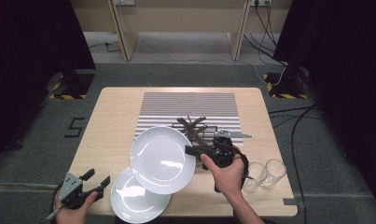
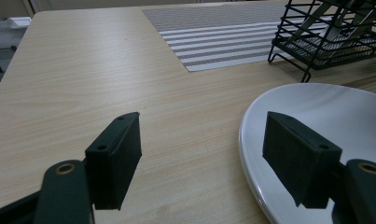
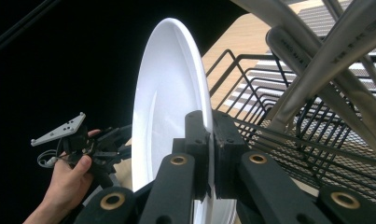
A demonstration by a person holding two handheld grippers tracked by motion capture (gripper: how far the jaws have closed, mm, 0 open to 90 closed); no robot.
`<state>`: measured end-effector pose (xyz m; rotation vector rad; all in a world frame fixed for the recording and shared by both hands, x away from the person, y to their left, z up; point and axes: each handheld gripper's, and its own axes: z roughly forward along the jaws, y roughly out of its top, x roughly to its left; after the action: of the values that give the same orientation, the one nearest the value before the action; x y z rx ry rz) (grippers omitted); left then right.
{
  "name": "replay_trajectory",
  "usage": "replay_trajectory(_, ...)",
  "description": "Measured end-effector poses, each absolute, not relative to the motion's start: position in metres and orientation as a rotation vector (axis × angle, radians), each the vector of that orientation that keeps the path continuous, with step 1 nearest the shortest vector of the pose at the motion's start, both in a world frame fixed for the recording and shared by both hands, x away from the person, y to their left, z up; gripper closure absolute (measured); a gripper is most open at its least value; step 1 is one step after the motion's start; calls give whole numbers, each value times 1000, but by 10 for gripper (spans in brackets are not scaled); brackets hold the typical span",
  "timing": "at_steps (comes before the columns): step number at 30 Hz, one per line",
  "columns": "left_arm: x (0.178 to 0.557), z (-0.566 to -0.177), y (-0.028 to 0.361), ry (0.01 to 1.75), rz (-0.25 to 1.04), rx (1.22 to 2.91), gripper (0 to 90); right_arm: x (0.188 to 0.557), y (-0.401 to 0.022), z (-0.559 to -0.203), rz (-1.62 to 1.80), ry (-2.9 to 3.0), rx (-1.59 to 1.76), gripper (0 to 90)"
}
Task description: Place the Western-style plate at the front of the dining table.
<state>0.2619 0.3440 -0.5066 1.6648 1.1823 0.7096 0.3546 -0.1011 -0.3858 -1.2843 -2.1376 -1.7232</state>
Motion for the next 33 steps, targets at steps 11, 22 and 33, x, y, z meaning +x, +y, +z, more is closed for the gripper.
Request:
replay_trajectory(11,262,-507,343,1181,718,1668,278,354,-106,-380,-1753,-2127,-1287,869)
replay_trajectory(22,262,-506,342,1177,720,1676,282,355,-111,-375,-1773,-2114,-1289,868)
replay_trajectory(33,262,-506,342,1173,725,1676,284,356,-115,-369,-1810,-2100,-1287,868)
